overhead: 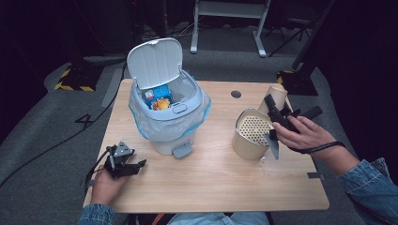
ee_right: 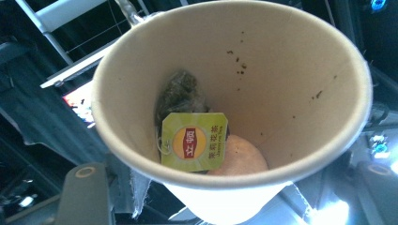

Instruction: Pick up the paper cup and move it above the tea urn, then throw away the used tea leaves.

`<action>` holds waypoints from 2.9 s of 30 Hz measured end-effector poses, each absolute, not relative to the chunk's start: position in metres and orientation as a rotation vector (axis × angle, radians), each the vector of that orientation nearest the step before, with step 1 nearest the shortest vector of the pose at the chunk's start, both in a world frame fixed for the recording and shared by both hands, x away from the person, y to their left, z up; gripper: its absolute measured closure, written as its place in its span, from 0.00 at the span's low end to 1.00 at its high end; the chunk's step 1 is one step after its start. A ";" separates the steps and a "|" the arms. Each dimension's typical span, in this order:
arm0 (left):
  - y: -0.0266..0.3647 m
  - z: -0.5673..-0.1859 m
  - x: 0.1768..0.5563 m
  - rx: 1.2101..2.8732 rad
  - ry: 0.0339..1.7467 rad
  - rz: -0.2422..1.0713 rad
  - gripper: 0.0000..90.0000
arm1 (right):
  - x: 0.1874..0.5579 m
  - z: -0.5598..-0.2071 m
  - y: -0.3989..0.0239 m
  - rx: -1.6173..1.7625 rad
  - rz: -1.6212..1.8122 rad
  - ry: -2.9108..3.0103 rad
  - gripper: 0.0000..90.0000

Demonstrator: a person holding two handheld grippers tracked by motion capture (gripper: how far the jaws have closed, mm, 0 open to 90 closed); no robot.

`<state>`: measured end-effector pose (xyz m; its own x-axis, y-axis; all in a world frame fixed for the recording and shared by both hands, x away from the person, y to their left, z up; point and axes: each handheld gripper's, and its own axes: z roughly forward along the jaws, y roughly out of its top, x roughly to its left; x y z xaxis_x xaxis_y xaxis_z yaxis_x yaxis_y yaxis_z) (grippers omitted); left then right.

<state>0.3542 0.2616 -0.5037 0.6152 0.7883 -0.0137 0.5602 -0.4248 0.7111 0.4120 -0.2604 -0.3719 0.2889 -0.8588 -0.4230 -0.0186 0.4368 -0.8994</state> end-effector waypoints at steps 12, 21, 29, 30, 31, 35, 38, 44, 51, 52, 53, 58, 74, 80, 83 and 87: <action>0.262 -0.504 0.354 2.146 1.055 0.423 0.37 | 0.411 -0.374 -0.260 -0.968 -0.731 1.136 0.35; 0.262 -0.504 0.354 2.146 1.055 0.423 0.37 | 0.412 -0.371 -0.256 -0.959 -0.708 1.137 0.35; 0.262 -0.504 0.354 2.146 1.055 0.423 0.37 | 0.415 -0.367 -0.257 -0.910 -0.643 1.182 0.34; 0.262 -0.504 0.354 2.147 1.055 0.423 0.37 | 0.415 -0.364 -0.258 -0.898 -0.621 1.206 0.34; 0.262 -0.504 0.354 2.146 1.055 0.423 0.37 | 0.416 -0.361 -0.260 -0.871 -0.570 1.244 0.34; 0.262 -0.504 0.354 2.147 1.055 0.423 0.37 | 0.419 -0.351 -0.265 -0.788 -0.437 1.352 0.34; 0.262 -0.504 0.354 2.147 1.055 0.424 0.37 | 0.422 -0.344 -0.270 -0.727 -0.351 1.428 0.34; 0.262 -0.504 0.354 2.147 1.055 0.423 0.37 | 0.431 -0.334 -0.280 -0.522 -0.072 1.687 0.33; 0.261 -0.504 0.355 2.147 1.056 0.423 0.36 | 0.441 -0.327 -0.292 -0.289 0.239 1.913 0.33; 0.261 -0.504 0.355 2.147 1.053 0.425 0.36 | 0.442 -0.326 -0.295 -0.242 0.291 1.947 0.33; 0.261 -0.504 0.355 2.147 1.052 0.424 0.36 | 0.444 -0.325 -0.297 -0.206 0.343 1.974 0.33; 0.261 -0.504 0.355 2.146 1.054 0.426 0.36 | 0.452 -0.323 -0.307 0.036 0.647 2.134 0.33; 0.261 -0.504 0.355 2.143 1.059 0.428 0.36 | 0.472 -0.326 -0.322 0.581 1.416 2.401 0.33; 0.261 -0.504 0.356 2.143 1.059 0.427 0.36 | 0.476 -0.319 -0.314 0.628 1.510 2.441 0.33; 0.261 -0.504 0.356 2.145 1.056 0.430 0.36 | 0.478 -0.312 -0.304 0.605 1.512 2.456 0.33; 0.261 -0.504 0.356 2.146 1.056 0.432 0.36 | 0.479 -0.304 -0.289 0.566 1.502 2.472 0.33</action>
